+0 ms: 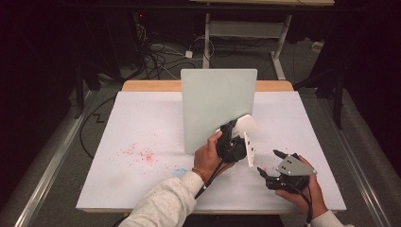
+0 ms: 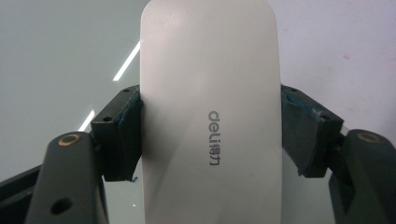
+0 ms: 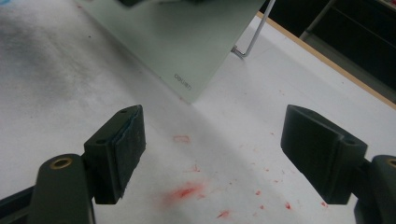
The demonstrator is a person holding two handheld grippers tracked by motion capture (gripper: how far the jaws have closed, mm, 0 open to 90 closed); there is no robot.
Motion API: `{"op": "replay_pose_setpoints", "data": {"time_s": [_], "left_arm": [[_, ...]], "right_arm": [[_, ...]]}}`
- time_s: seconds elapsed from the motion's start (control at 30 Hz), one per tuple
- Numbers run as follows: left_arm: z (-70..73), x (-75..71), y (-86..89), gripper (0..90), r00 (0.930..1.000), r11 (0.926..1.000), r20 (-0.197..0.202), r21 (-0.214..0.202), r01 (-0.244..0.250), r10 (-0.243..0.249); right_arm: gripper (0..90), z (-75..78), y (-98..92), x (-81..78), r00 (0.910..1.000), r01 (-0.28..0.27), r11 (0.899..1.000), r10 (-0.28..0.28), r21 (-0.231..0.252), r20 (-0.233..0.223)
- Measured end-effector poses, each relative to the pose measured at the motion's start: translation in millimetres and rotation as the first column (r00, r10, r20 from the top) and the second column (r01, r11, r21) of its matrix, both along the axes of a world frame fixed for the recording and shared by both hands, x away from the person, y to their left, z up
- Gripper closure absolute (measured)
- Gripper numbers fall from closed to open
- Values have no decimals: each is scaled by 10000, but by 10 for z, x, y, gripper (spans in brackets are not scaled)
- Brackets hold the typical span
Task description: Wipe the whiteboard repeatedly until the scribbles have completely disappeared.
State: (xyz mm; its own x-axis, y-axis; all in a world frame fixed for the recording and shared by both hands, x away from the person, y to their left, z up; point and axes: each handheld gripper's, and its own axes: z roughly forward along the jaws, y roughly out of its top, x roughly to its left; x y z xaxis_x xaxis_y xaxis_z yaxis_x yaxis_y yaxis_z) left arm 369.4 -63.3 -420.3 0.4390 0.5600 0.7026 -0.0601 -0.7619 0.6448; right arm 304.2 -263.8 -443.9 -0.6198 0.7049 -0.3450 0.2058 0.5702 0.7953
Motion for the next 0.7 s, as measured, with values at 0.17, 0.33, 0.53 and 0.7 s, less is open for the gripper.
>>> {"op": "replay_pose_setpoints", "data": {"time_s": [0.17,0.33,0.53,0.7], "left_arm": [[103,35,125,291,9997,9989,-68,-402,-237,234],[56,12,238,291,9992,9982,-98,-457,-387,383],[-64,-44,475,291,9987,9987,-181,-158,-486,483],[-137,-87,692,291,9973,9982,-455,-109,-589,584]], "right_arm": [[227,4,-5,-1,10000,47,10000,-47,-10,28],[227,10,-1,-7,10000,47,10000,-47,-23,40],[227,12,-11,-4,10000,64,10000,-64,-11,68],[227,14,-3,-6,9999,138,9999,-138,23,52]]}}
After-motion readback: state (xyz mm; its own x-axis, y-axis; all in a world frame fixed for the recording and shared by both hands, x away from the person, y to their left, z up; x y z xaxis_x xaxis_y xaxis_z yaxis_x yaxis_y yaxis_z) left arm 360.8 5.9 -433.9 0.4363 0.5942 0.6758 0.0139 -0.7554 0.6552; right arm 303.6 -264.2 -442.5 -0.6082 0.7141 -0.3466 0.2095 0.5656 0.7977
